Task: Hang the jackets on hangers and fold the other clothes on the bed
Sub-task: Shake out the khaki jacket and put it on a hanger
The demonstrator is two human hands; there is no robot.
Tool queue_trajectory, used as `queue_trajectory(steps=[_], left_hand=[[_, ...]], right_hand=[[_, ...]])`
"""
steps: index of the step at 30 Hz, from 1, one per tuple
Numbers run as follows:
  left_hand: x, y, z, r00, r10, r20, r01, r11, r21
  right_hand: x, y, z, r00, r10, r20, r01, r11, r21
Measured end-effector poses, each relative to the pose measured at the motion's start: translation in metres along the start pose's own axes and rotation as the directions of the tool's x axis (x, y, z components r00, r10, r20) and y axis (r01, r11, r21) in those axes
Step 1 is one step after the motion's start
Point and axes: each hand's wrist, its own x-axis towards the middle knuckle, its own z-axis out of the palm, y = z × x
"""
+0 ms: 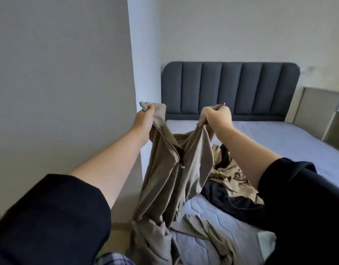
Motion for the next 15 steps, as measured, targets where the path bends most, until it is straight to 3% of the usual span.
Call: queue_trajectory(steps=[2,4,6,7,9,11,13,15], left_hand=[[0.005,0.051,-0.002,0.988,0.149,-0.045,-0.148,0.988,0.032],[0.006,0.102,-0.002,0.946,0.312,-0.091,-0.308,0.95,0.055],[-0.002,0.137,-0.002,0.885,0.442,-0.143,-0.437,0.897,0.069],[-0.005,0.144,-0.002,0.874,0.461,-0.152,-0.458,0.887,0.058],[-0.012,0.135,-0.001,0.926,0.362,-0.107,-0.365,0.931,-0.004],[-0.021,0.114,-0.001,0.99,0.143,0.014,-0.141,0.985,-0.102],[-0.03,0.103,-0.001,0.998,0.018,0.063,-0.003,0.974,-0.228],[-0.027,0.101,-0.003,0.999,0.01,0.043,0.006,0.933,-0.359]], right_hand=[[0.006,-0.049,-0.01,0.976,-0.215,-0.03,0.211,0.971,-0.112],[0.011,-0.094,-0.019,0.896,-0.436,-0.084,0.416,0.89,-0.186],[0.015,-0.123,-0.025,0.814,-0.55,-0.186,0.516,0.833,-0.201],[0.016,-0.13,-0.025,0.816,-0.55,-0.179,0.511,0.831,-0.221],[0.018,-0.129,-0.022,0.912,-0.409,-0.022,0.394,0.891,-0.228],[0.018,-0.121,-0.019,0.984,-0.171,0.051,0.173,0.984,-0.034],[0.018,-0.121,-0.022,1.0,-0.028,0.007,0.025,0.974,0.226],[0.021,-0.126,-0.027,0.999,0.05,0.002,-0.047,0.927,0.372]])
